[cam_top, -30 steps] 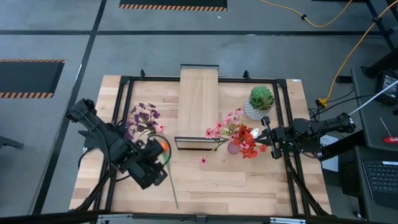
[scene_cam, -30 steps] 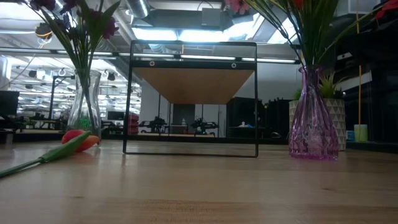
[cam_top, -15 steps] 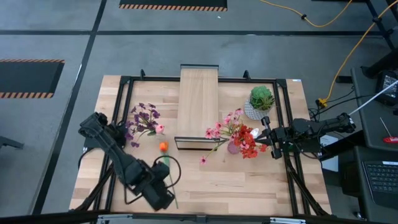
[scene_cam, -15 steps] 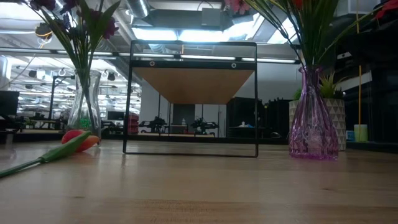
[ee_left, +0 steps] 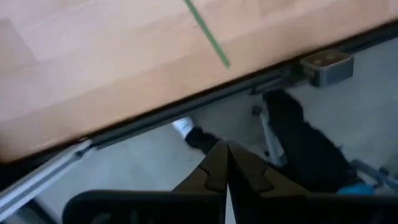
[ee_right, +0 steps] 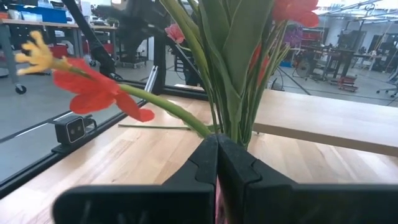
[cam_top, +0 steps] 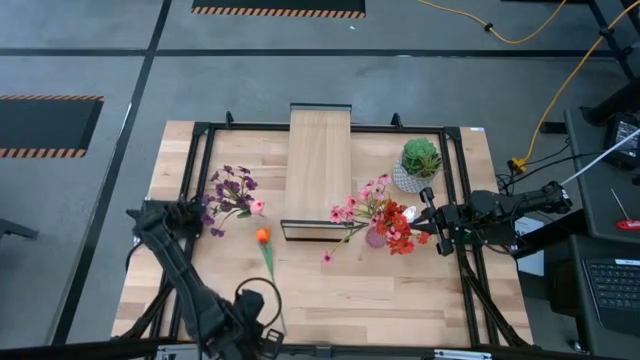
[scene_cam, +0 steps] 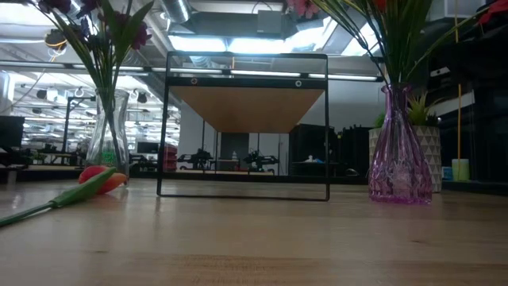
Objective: Pick and place flowers into a vace then onto a shelf
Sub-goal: Put the orange tulip into the transparent vase
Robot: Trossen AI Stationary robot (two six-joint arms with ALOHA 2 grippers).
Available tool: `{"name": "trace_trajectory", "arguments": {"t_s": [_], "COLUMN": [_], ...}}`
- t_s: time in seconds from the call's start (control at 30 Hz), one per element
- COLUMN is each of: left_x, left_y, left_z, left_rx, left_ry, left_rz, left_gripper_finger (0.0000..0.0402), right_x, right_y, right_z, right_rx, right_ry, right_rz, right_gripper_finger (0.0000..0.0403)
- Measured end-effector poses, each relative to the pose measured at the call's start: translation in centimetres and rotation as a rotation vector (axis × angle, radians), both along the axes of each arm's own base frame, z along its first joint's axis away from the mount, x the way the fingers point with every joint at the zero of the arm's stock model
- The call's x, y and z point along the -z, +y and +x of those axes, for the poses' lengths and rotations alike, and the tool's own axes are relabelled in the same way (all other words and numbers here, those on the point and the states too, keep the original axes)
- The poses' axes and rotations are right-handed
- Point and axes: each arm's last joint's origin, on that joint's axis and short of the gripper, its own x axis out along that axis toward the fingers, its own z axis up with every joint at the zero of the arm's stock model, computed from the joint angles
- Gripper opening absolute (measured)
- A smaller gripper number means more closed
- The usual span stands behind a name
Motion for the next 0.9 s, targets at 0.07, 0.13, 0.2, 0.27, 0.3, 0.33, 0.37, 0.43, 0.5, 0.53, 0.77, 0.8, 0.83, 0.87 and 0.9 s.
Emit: {"name": "trace_trajectory", "arguments": {"t_s": [0.07,0.13,0.2,0.27,0.3,0.33,0.37,0.43,0.5,0.53,0.77,0.8,0.83,0.87,0.9], "left_x": [0.8,1.7,2.6,3.5,3.7,4.0,4.2,4.8,5.2,5.4,6.4,6.6,6.7,6.9,7.0], "left_y": [-0.6,-0.9,-1.0,-0.8,-0.6,-0.4,-0.2,0.0,0.3,0.5,1.9,2.2,2.4,2.6,2.8], "left_z": [0.1,0.1,-0.1,-0.3,-0.4,-0.4,-0.3,-0.1,0.4,0.7,2.7,2.8,2.9,3.0,3.1], "left_rx": [-0.029,-0.048,-0.076,-0.119,-0.143,-0.165,-0.181,-0.205,-0.217,-0.226,-0.237,-0.234,-0.233,-0.227,-0.219], "left_ry": [-0.018,-0.008,0.039,0.081,0.095,0.103,0.103,0.086,0.048,0.033,0.021,0.024,0.029,0.032,0.034], "left_rz": [0.037,0.069,0.12,0.19,0.226,0.26,0.289,0.355,0.405,0.418,0.504,0.512,0.523,0.534,0.546], "left_gripper_finger": [0.0001,0.0002,0.0002,0.0003,0.0003,0.0003,0.0003,0.0004,0.0004,0.0004,0.0004,0.0004,0.0004,0.0004,0.0004], "right_x": [0.0,0.0,0.0,0.0,0.0,0.0,0.0,0.0,0.0,0.0,0.0,0.0,0.0,0.0,0.0], "right_y": [0.0,0.0,0.0,0.0,0.0,0.0,0.0,0.0,0.0,0.0,0.0,0.0,0.0,0.0,0.0], "right_z": [0.0,0.0,0.0,0.0,0.0,0.0,0.0,0.0,0.0,0.0,0.0,0.0,0.0,0.0,0.0], "right_rx": [0.0,-0.001,-0.001,-0.001,-0.001,-0.001,-0.001,-0.001,-0.001,-0.001,-0.001,-0.001,-0.001,-0.001,-0.001], "right_ry": [0.001,0.001,0.0,0.0,0.0,-0.001,-0.001,-0.001,-0.001,-0.001,-0.001,-0.001,-0.001,-0.001,-0.001], "right_rz": [0.004,0.003,0.001,0.0,-0.001,-0.002,-0.003,-0.003,-0.003,-0.003,-0.003,-0.003,-0.003,-0.003,-0.003], "right_gripper_finger": [0.001,0.001,0.001,0.001,0.001,0.001,0.001,0.001,0.001,0.001,0.001,0.001,0.001,0.001,0.001]}}
